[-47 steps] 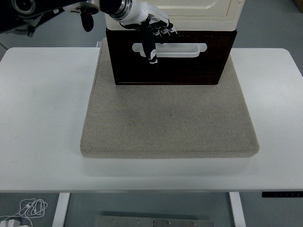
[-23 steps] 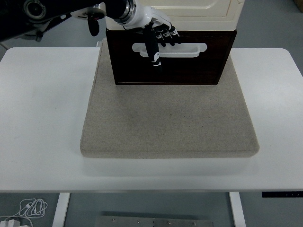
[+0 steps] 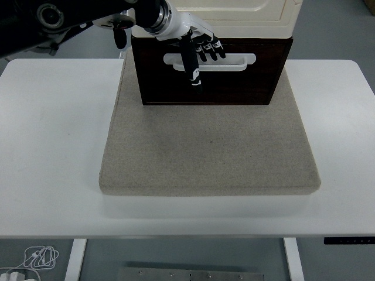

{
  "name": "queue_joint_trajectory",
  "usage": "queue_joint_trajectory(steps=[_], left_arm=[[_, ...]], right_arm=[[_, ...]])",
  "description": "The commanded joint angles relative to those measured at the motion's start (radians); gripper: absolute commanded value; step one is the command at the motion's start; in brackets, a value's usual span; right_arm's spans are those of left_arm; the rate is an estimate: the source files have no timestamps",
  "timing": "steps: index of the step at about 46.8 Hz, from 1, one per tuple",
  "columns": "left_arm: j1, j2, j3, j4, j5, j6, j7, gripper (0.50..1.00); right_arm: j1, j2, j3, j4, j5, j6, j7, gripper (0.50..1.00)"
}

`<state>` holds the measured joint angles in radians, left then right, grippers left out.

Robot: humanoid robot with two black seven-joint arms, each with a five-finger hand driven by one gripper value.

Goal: Open the drawer under the combination cabinet

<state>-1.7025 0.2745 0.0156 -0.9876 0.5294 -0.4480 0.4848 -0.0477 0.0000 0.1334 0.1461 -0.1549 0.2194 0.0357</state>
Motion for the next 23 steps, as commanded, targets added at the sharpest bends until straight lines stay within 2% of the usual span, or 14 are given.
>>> queue_joint_trajectory(steps=[1, 23], left_arm=[[0.001, 0.0, 0.0, 0.003, 0.0, 0.0, 0.0, 1.0], [0.02, -0.021, 0.0, 0.009, -0.002, 0.026, 0.0, 1.0]], right_arm=[[0.0, 0.0, 0.0, 0.0, 0.0, 0.0, 0.001, 0.926], [0.0, 0.0, 0.0, 0.001, 0.0, 0.0, 0.0, 0.926]])
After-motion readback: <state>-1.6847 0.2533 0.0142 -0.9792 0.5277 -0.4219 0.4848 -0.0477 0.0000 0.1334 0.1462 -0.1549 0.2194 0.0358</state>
